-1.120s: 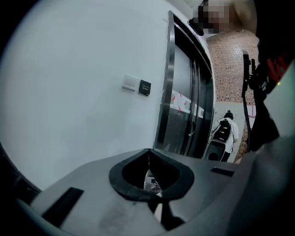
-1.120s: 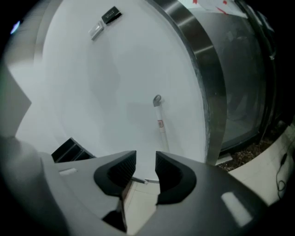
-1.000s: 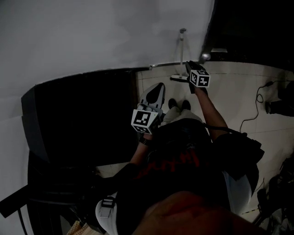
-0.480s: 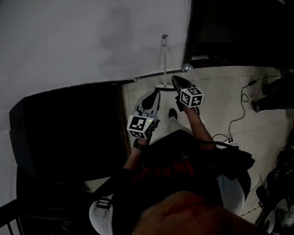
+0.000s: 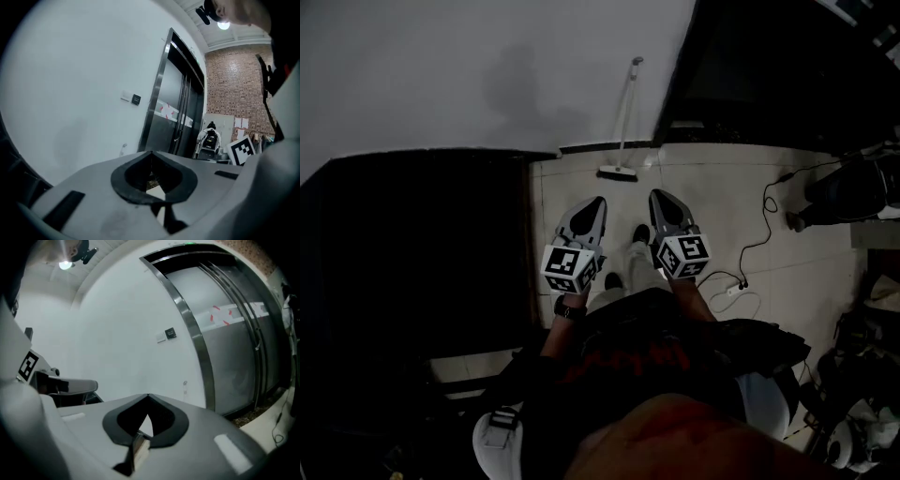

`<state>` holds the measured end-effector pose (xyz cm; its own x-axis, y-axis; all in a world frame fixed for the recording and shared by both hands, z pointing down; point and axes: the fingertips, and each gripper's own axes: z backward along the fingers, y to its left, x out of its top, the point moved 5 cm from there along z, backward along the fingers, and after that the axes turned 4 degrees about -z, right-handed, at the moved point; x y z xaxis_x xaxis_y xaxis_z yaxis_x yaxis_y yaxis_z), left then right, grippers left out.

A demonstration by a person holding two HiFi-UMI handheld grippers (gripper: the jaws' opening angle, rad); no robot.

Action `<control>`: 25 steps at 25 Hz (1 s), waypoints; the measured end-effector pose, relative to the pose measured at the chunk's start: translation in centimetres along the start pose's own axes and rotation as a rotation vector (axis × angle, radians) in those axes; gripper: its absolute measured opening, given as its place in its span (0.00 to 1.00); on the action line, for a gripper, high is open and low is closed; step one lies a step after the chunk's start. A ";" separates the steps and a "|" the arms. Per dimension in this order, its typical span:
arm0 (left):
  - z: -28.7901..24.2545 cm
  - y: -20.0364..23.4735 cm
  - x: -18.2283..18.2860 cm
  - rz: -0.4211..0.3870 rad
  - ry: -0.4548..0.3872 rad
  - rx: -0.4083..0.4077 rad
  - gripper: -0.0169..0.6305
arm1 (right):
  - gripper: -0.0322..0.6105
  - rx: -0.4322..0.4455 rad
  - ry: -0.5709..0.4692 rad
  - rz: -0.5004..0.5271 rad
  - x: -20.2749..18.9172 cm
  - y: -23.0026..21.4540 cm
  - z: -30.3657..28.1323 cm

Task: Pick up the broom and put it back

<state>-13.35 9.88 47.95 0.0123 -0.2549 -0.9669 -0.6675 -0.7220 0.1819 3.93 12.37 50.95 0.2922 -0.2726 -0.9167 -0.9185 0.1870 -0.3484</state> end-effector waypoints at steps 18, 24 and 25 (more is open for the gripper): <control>2.4 -6.9 4.0 -0.086 -0.067 -0.052 0.04 | 0.05 0.081 -0.103 0.129 6.1 4.6 8.6; 2.4 -8.3 3.6 -0.092 -0.049 -0.046 0.04 | 0.05 0.116 -0.084 0.104 5.6 3.9 9.0; 2.3 -8.4 3.7 -0.092 -0.051 -0.041 0.04 | 0.05 0.124 -0.081 0.104 5.7 3.7 9.0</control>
<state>-9.42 16.43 42.42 0.0337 -0.1544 -0.9874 -0.6346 -0.7666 0.0982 4.55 19.99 42.68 0.2224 -0.1697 -0.9601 -0.9064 0.3267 -0.2678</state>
